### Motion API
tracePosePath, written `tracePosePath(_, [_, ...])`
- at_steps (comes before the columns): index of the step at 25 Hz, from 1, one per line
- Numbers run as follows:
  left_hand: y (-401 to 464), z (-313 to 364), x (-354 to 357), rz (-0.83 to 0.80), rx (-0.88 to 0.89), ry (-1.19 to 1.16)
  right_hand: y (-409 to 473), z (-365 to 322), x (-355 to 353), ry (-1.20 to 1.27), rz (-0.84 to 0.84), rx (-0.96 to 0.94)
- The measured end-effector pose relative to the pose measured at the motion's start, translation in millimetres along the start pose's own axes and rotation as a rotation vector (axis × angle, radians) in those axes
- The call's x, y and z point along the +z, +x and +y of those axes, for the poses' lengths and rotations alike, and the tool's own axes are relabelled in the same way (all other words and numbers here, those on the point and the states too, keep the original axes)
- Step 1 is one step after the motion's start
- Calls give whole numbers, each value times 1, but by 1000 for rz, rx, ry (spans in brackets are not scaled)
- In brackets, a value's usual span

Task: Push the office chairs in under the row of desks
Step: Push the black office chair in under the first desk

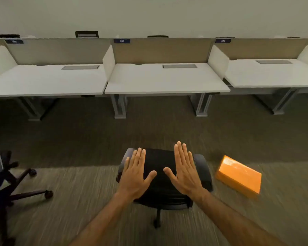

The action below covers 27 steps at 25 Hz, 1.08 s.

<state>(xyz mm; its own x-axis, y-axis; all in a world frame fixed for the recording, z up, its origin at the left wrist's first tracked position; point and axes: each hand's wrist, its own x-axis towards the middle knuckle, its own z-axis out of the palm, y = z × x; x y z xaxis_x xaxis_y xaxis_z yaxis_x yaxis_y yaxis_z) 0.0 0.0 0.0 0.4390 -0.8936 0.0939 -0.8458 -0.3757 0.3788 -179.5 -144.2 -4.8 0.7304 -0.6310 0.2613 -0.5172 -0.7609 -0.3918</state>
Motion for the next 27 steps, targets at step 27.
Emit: tracePosePath(27, [29,-90,71,-543,258,236,-24,70,66,-341,-506,209])
